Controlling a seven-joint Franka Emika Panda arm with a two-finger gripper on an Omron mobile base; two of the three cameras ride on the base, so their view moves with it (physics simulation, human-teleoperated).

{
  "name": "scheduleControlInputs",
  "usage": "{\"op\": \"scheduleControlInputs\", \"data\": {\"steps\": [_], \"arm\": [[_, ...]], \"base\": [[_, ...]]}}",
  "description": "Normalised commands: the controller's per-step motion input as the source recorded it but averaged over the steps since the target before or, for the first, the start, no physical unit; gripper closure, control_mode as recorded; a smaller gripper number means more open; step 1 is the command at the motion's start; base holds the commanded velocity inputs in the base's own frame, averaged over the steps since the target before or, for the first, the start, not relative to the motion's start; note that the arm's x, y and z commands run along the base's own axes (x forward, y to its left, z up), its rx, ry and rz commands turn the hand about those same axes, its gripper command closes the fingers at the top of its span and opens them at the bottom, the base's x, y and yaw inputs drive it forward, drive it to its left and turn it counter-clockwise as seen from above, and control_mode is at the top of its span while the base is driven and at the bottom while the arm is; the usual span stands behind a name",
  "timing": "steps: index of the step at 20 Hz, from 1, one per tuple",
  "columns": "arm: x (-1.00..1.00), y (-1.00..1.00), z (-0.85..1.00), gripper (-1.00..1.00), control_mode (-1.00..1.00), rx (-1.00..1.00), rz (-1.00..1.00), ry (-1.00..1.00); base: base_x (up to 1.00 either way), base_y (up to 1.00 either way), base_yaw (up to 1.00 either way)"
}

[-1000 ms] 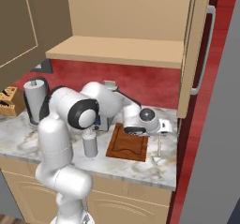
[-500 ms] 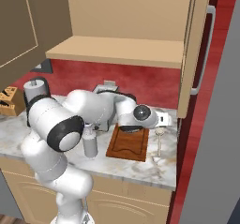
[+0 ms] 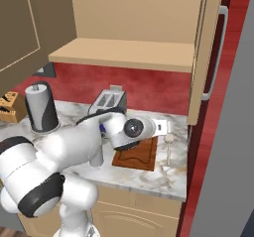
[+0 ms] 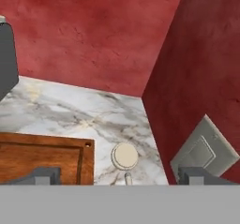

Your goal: Grab the spray bottle from the cabinet, then place it next to the cutting board for sanitizing. Then grab the dish brush from the countertop next to the sink and place it next to the cutting board.

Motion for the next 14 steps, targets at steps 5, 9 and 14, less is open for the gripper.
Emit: {"op": "scheduleControlInputs", "data": {"steps": [5,9,14], "arm": [[-0.25,0.32,0.89,-1.00,-1.00,0.00,0.00,-0.08],[-0.34,0.26,0.94,-1.00,-1.00,0.00,0.00,-0.03],[-0.46,0.31,0.97,-1.00,-1.00,0.05,0.00,0.02]], "base": [[0.00,0.00,0.00],[0.00,0.00,0.00],[0.00,0.00,0.00]]}}
